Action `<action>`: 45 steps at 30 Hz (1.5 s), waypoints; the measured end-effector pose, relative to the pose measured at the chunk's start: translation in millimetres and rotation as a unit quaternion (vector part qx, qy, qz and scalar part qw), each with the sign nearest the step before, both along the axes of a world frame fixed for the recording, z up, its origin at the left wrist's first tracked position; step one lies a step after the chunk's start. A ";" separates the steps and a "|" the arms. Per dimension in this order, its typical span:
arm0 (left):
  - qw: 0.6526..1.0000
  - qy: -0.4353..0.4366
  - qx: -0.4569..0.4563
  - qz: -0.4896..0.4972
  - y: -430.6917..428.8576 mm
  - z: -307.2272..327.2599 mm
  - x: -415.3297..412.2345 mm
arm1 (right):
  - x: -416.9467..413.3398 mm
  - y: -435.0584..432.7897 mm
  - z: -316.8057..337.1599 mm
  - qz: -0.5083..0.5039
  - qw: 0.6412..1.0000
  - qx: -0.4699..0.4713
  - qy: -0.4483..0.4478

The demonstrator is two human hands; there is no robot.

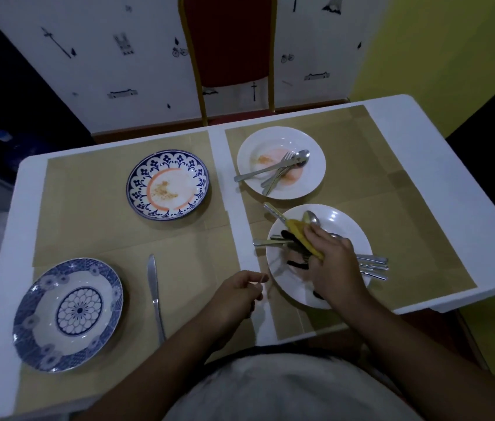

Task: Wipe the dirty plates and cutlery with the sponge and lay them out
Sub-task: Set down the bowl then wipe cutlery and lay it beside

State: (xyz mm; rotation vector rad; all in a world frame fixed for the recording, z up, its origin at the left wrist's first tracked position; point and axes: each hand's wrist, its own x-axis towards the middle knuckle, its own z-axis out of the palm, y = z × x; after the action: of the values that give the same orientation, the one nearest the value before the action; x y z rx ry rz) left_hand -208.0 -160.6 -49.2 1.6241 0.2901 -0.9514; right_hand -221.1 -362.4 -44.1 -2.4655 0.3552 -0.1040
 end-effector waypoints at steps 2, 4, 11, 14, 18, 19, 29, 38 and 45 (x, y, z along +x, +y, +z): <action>0.999 0.001 0.005 0.039 9.8 -0.9 -4.7 | 5.9 13.9 7.3 0.016 1.000 0.013 0.001; 0.995 0.009 -0.002 0.097 21.5 0.6 -9.7 | 11.5 29.3 12.4 0.039 0.999 0.023 -0.002; 0.972 -0.051 0.110 0.203 84.7 -22.7 -18.7 | 25.6 87.9 5.6 0.081 0.983 0.163 0.033; 0.957 -0.114 0.200 0.174 99.2 -27.7 -12.8 | 23.9 109.1 -0.7 0.077 0.974 0.196 0.081; 0.950 -0.137 0.269 0.084 110.7 -39.8 -4.7 | 24.9 126.9 -17.2 0.093 0.974 0.167 0.121; 0.944 -0.148 0.290 0.058 112.5 -42.3 -4.7 | 24.9 129.7 -22.6 0.106 0.976 0.145 0.123; 0.824 -0.404 0.344 -0.197 131.7 -64.6 -14.9 | 8.4 136.9 -48.3 0.289 0.931 -0.130 0.180; 0.761 -0.408 0.391 -0.319 142.5 -70.2 -22.5 | 7.3 137.9 -52.6 0.352 0.888 -0.219 0.200; 0.763 -0.394 0.390 -0.333 147.1 -66.5 -25.6 | 10.2 139.9 -46.2 0.354 0.889 -0.224 0.186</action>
State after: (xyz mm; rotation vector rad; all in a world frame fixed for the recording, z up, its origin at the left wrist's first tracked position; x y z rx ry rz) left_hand -233.6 -13.5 -115.6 2.8569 -0.6166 -0.5413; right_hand -210.9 -222.5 -90.3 -2.9014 -0.4891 0.6715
